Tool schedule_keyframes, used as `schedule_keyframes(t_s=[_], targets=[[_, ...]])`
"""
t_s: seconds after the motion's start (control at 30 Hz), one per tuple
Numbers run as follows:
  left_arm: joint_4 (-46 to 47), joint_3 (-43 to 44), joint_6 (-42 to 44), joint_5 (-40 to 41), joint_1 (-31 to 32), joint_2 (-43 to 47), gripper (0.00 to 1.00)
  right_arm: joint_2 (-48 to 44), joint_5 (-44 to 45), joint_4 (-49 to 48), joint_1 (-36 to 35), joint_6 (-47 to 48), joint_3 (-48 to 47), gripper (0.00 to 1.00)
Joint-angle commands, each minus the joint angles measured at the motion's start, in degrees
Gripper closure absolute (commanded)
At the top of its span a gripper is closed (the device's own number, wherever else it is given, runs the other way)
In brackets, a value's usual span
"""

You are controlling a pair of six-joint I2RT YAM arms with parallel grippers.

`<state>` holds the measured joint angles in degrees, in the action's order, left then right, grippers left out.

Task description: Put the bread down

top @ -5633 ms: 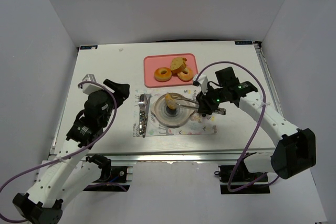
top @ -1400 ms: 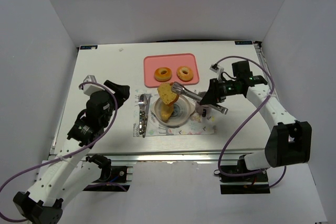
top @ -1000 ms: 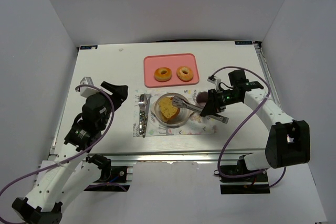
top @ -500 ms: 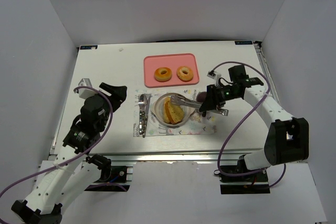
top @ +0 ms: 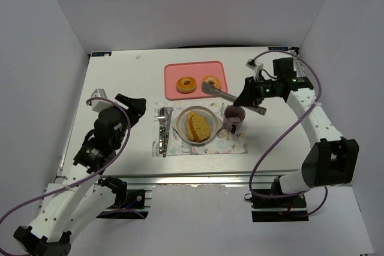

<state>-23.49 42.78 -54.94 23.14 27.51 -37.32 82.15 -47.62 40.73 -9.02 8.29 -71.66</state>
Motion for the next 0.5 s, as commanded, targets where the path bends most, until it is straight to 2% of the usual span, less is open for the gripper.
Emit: schedule_keyframes(t_s=[0.0, 0.1, 0.2, 0.4, 0.47], targets=[[1.0, -0.1, 0.5, 0.1, 0.1, 0.1, 0.26, 1.3, 0.9, -3.2, 4.4, 0.3, -5.4, 0.79], [1.2, -0.2, 0.5, 0.0, 0.1, 0.1, 0.25, 3.2, 1.7, -3.2, 8.4, 0.6, -7.2, 0.84], [1.3, -0.2, 0.8, -0.1, 0.1, 0.3, 0.26, 4.3, 5.0, -5.4, 15.2, 0.4, -6.4, 0.86], [2.2, -1.7, 0.7, -0.6, 0.1, 0.8, 0.25, 6.7, 25.5, -15.7, 22.2, 4.8, 2.3, 0.84], [2.5, -1.7, 0.9, -0.7, 0.1, 0.6, 0.25, 6.9, 27.9, -18.5, 22.6, 5.3, 4.7, 0.84]])
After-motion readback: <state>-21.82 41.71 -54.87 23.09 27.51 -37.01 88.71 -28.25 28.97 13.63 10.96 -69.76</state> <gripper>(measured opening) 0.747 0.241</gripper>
